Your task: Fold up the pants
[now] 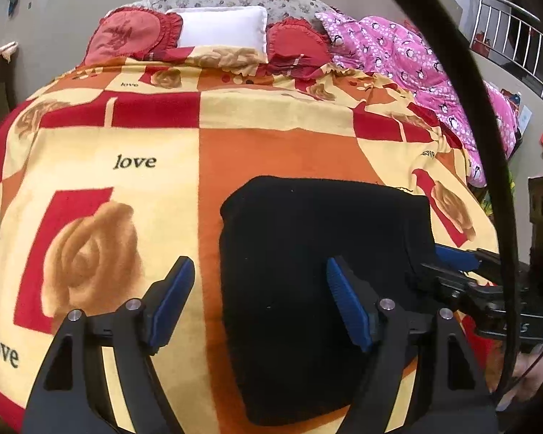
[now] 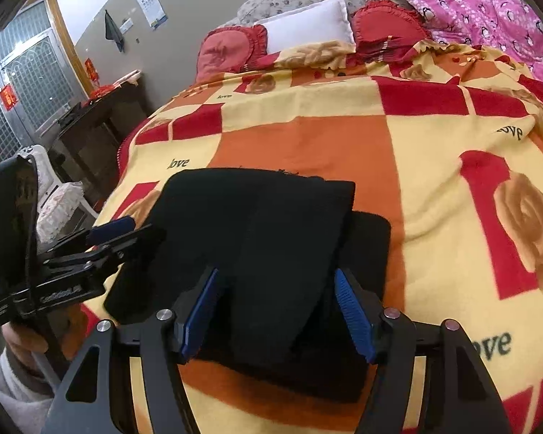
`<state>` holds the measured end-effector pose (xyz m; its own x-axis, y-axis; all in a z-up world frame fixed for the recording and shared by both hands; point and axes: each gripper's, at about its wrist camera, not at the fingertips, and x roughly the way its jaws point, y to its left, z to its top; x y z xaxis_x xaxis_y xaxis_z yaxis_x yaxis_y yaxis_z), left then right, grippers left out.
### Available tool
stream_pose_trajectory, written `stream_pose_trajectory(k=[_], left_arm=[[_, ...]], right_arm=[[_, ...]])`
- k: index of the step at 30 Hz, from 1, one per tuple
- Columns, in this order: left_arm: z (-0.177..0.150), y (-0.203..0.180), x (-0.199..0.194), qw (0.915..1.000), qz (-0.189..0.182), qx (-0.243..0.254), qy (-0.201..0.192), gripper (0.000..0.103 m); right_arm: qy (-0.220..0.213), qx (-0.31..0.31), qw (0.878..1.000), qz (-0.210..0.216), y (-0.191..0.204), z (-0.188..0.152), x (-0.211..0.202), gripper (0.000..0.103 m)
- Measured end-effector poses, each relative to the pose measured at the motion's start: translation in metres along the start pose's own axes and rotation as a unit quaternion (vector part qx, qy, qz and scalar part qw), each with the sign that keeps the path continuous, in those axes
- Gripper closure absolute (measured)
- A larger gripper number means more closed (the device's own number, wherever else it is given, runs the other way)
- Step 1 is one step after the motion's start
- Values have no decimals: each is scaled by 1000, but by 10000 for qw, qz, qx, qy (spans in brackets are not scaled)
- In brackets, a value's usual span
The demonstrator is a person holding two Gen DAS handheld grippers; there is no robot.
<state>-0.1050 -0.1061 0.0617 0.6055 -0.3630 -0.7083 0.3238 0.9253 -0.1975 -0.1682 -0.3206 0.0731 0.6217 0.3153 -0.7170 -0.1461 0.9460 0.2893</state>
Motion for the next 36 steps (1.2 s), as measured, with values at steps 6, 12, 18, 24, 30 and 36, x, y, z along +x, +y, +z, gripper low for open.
stream_pose_trajectory(k=[6,12,18,24,30,36], left_arm=[[0,1,-13,9999,-3,107,-86,28],[-4,19,-10,9996,-215,-192,-44,22],[-5,22,5,9983,-438,-385,76,17],[-5,22,11,9978,-494,-422,115,11],[-5,22,20,9970,-544,-513,186,4],[-6,20,27,9957,-610,-617,312,0]], right_arm=[[-47,-24,9998,-217,-10,1,-9,57],[-74,244,9996,-91,-25,-5,-16,37],[4,621,9976,312,-41,-10,-9,26],[87,959,9938,562,-51,-12,5,17],[-21,709,9956,615,-41,-6,17,7],[-101,451,9982,383,-27,-2,24,0]])
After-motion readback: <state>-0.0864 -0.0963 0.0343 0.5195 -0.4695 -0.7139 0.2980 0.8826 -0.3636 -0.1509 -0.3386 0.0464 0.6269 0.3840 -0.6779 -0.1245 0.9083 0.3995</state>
